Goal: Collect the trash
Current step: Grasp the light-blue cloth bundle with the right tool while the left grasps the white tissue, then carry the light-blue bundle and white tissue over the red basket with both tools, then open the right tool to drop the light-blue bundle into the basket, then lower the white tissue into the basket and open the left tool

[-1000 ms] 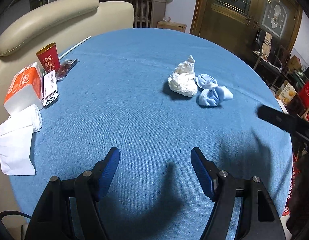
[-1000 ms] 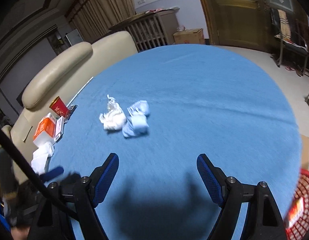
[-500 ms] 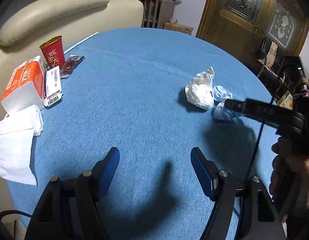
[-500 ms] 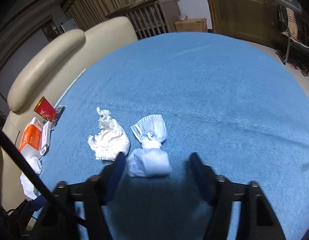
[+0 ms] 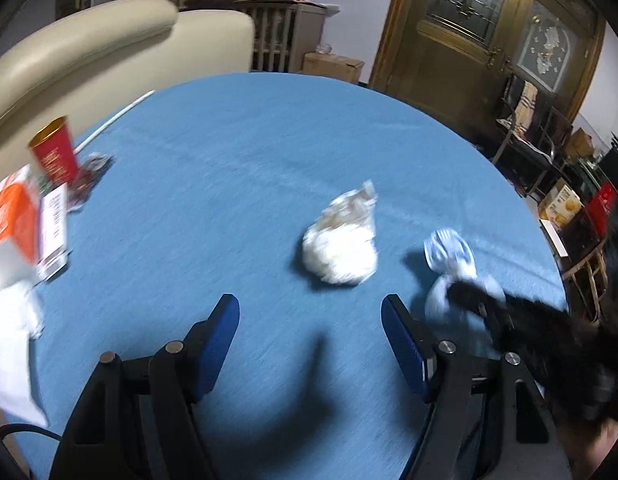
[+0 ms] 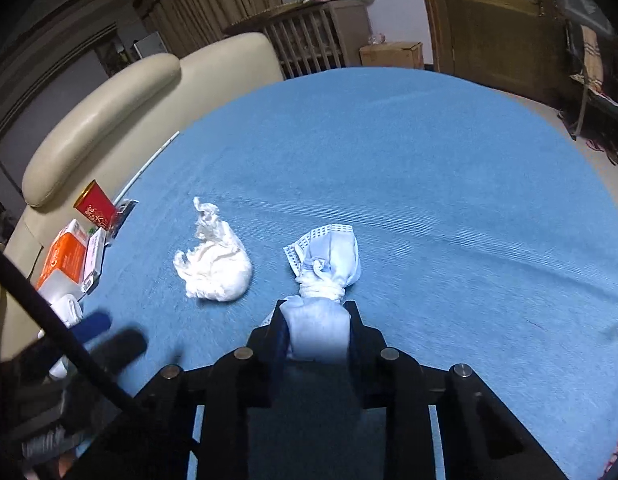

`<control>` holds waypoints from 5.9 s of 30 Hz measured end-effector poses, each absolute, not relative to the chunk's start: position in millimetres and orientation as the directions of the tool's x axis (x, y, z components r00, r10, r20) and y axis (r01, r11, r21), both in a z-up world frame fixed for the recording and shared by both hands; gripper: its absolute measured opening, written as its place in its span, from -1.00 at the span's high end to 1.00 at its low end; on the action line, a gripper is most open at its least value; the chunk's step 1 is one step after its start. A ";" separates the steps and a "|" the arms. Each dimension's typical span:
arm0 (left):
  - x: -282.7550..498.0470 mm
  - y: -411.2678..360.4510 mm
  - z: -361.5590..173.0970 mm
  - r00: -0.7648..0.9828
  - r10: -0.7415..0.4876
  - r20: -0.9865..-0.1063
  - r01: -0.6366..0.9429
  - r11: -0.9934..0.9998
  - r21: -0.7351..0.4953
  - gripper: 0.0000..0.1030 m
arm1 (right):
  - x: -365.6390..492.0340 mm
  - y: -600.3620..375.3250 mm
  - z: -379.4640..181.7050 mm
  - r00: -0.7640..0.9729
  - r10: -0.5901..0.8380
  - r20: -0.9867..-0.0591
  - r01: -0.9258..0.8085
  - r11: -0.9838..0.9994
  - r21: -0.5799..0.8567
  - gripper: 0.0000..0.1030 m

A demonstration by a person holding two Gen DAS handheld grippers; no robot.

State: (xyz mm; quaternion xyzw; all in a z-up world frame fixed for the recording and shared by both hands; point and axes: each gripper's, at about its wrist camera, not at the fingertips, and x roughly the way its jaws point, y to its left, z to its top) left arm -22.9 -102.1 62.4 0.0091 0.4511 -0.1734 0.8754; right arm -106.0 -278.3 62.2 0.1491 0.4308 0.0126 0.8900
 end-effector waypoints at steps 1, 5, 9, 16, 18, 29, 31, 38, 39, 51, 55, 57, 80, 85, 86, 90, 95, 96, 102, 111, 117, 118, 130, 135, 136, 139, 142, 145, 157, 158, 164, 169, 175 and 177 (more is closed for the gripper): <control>-18.6 -107.6 62.0 0.531 -0.300 -0.792 0.317 0.938 -0.143 -0.44 | -111.3 -281.7 63.3 0.632 0.149 -0.761 0.110 0.954 0.278 0.46; 4.6 -130.0 54.6 0.523 -0.299 -0.798 0.324 0.936 -0.138 -0.45 | -135.3 -295.7 67.2 0.646 0.151 -0.748 0.129 0.945 0.301 0.46; 27.4 -141.1 41.6 0.501 -0.275 -0.820 0.306 0.943 -0.129 -0.45 | -154.1 -302.7 69.5 0.656 0.156 -0.738 0.140 0.937 0.322 0.46; 29.6 -148.7 32.8 0.499 -0.230 -0.835 0.337 0.940 -0.058 0.21 | -167.7 -304.8 69.4 0.660 0.158 -0.734 0.148 0.931 0.334 0.46; 22.7 -146.7 35.6 0.505 -0.234 -0.831 0.346 0.937 -0.054 0.23 | -168.9 -303.9 69.1 0.661 0.160 -0.733 0.150 0.929 0.338 0.46; -17.7 -117.6 62.2 0.553 -0.239 -0.798 0.334 0.941 -0.051 0.24 | -182.6 -289.5 76.8 0.674 0.165 -0.720 0.130 0.933 0.336 0.46; -25.8 -112.9 66.9 0.560 -0.242 -0.793 0.333 0.941 -0.052 0.24 | -188.0 -285.9 79.8 0.680 0.165 -0.714 0.126 0.934 0.335 0.46; -53.3 -100.1 77.4 0.577 -0.245 -0.780 0.327 0.944 -0.055 0.24 | -213.2 -271.6 97.2 0.707 0.161 -0.689 0.103 0.940 0.326 0.46; -59.2 -97.7 80.2 0.583 -0.245 -0.775 0.326 0.944 -0.053 0.24 | -217.0 -270.1 99.4 0.710 0.160 -0.685 0.101 0.941 0.324 0.46; -99.2 -108.3 98.6 0.597 -0.241 -0.765 0.349 0.937 -0.023 0.24 | -260.0 -272.1 115.8 0.742 0.151 -0.653 0.107 0.935 0.338 0.46; -111.9 -114.2 102.2 0.597 -0.247 -0.763 0.367 0.930 -0.014 0.24 | -271.1 -277.2 117.5 0.752 0.147 -0.643 0.118 0.929 0.350 0.46; -115.8 -116.7 103.2 0.597 -0.249 -0.762 0.372 0.928 -0.012 0.24 | -277.7 -281.2 117.1 0.756 0.145 -0.638 0.126 0.925 0.360 0.46; -123.7 -145.3 99.4 0.576 -0.277 -0.769 0.439 0.898 0.006 0.24 | -309.3 -320.4 105.1 0.773 0.112 -0.624 0.204 0.888 0.413 0.46; -124.3 -147.5 99.3 0.574 -0.284 -0.768 0.452 0.892 0.008 0.24 | -314.8 -324.7 105.9 0.777 0.105 -0.621 0.212 0.884 0.416 0.46; -124.5 -148.1 99.3 0.573 -0.286 -0.768 0.454 0.891 0.006 0.24 | -315.4 -325.3 105.9 0.777 0.104 -0.621 0.214 0.884 0.416 0.46; -124.8 -151.1 99.1 0.569 -0.295 -0.767 0.464 0.886 0.004 0.24 | -319.8 -325.4 106.5 0.780 0.092 -0.619 0.226 0.881 0.416 0.46; -129.8 -159.9 99.5 0.559 -0.318 -0.766 0.489 0.872 -0.005 0.24 | -332.5 -337.6 106.4 0.786 0.059 -0.616 0.263 0.869 0.419 0.46; -131.8 -163.7 99.1 0.554 -0.326 -0.766 0.499 0.867 -0.008 0.24 | -337.3 -342.1 106.1 0.787 0.048 -0.615 0.277 0.864 0.421 0.46; -145.2 -187.9 94.2 0.524 -0.359 -0.772 0.554 0.833 -0.011 0.24 | -364.7 -368.9 103.4 0.786 -0.011 -0.618 0.351 0.831 0.431 0.46; -170.0 -223.9 89.5 0.488 -0.393 -0.780 0.626 0.780 -0.001 0.24 | -402.3 -406.9 92.5 0.766 -0.096 -0.636 0.448 0.789 0.420 0.46; -182.6 -241.5 88.3 0.467 -0.407 -0.785 0.661 0.751 0.005 0.24 | -430.7 -439.3 78.9 0.726 -0.175 -0.665 0.544 0.738 0.400 0.46; -183.7 -243.3 88.5 0.465 -0.408 -0.786 0.664 0.748 0.005 0.24 | -435.7 -445.1 75.7 0.717 -0.187 -0.672 0.561 0.727 0.396 0.46; -197.6 -269.7 84.2 0.437 -0.413 -0.799 0.709 0.705 0.023 0.24 | -451.9 -474.3 45.6 0.636 -0.206 -0.743 0.637 0.685 0.355 0.40; -204.9 -281.6 84.3 0.427 -0.417 -0.802 0.729 0.683 0.033 0.24 | -456.4 -477.5 32.6 0.606 -0.185 -0.774 0.666 0.650 0.366 -0.35; -205.4 -283.4 83.8 0.425 -0.418 -0.803 0.732 0.681 0.034 0.24 | -461.0 -478.2 35.8 0.620 -0.198 -0.759 0.667 0.643 0.377 -0.55; -210.0 -292.6 83.6 0.415 -0.422 -0.806 0.743 0.669 0.032 0.24 | -467.5 -481.5 44.1 0.638 -0.225 -0.737 0.668 0.638 0.383 -0.54; -217.8 -302.2 84.3 0.406 -0.429 -0.807 0.760 0.649 0.037 0.24 | -476.7 -488.2 54.8 0.659 -0.244 -0.711 0.671 0.617 0.411 -0.55; -224.7 -313.8 82.9 0.392 -0.431 -0.812 0.775 0.631 0.039 0.24 | -482.3 -491.1 63.6 0.677 -0.246 -0.694 0.664 0.611 0.431 -0.55; -253.2 -351.4 73.8 0.349 -0.431 -0.832 0.817 0.575 0.045 0.24 | -494.5 -492.4 79.7 0.718 -0.270 -0.642 0.639 0.619 0.455 -0.55; -253.7 -352.5 73.7 0.349 -0.431 -0.832 0.818 0.573 0.046 0.24 | -496.7 -494.5 79.4 0.719 -0.273 -0.639 0.642 0.613 0.460 -0.55; -260.5 -365.4 67.2 0.332 -0.423 -0.843 0.830 0.556 0.048 0.24 | -507.9 -505.0 74.0 0.716 -0.286 -0.637 0.659 0.578 0.481 -0.55; -264.7 -371.5 61.9 0.326 -0.412 -0.851 0.836 0.546 0.056 0.24 | -511.4 -509.4 71.4 0.719 -0.284 -0.634 0.659 0.569 0.492 -0.55; -266.1 -375.5 60.0 0.322 -0.407 -0.855 0.840 0.539 0.059 0.24 | -513.6 -511.2 71.1 0.725 -0.283 -0.628 0.655 0.564 0.502 -0.55; -267.5 -377.4 59.5 0.320 -0.407 -0.855 0.843 0.535 0.061 0.24 | -515.0 -512.2 71.5 0.725 -0.285 -0.627 0.656 0.562 0.504 -0.55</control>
